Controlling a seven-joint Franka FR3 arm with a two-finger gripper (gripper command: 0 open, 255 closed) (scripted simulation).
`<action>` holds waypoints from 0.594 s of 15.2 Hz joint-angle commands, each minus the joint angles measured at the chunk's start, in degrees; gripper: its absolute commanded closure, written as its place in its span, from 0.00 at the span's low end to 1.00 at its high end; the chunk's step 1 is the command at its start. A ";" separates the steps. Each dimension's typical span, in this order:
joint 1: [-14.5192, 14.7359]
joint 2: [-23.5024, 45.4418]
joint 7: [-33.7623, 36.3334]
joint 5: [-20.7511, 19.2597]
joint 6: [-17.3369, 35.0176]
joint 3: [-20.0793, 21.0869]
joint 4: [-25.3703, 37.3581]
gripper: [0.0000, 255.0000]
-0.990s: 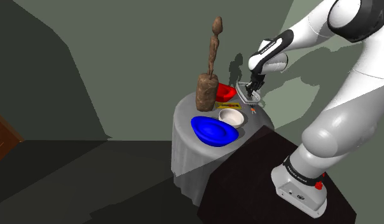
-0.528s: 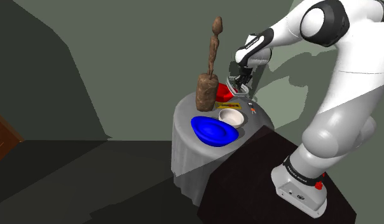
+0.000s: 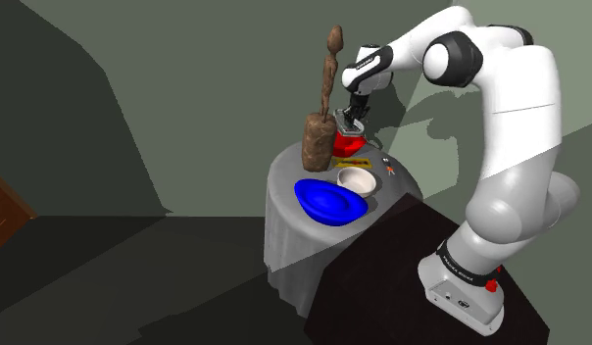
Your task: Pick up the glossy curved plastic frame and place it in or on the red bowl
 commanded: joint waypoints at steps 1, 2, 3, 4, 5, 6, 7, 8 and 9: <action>-0.22 4.87 0.70 0.39 -3.47 0.48 8.31 1.00; -0.26 5.30 0.69 0.45 -2.96 0.53 8.22 1.00; -0.30 5.73 0.69 0.51 -2.45 0.59 8.15 1.00; -0.33 6.17 0.68 0.57 -1.93 0.64 8.06 1.00; -0.37 6.62 0.68 0.63 -1.43 0.70 8.02 1.00; -0.41 7.08 0.68 0.69 -0.94 0.75 7.98 1.00; -0.45 7.54 0.67 0.75 -0.45 0.81 7.96 1.00; -0.49 8.04 0.67 0.81 0.01 0.87 7.99 1.00; -0.53 8.51 0.66 0.87 0.50 0.93 7.97 1.00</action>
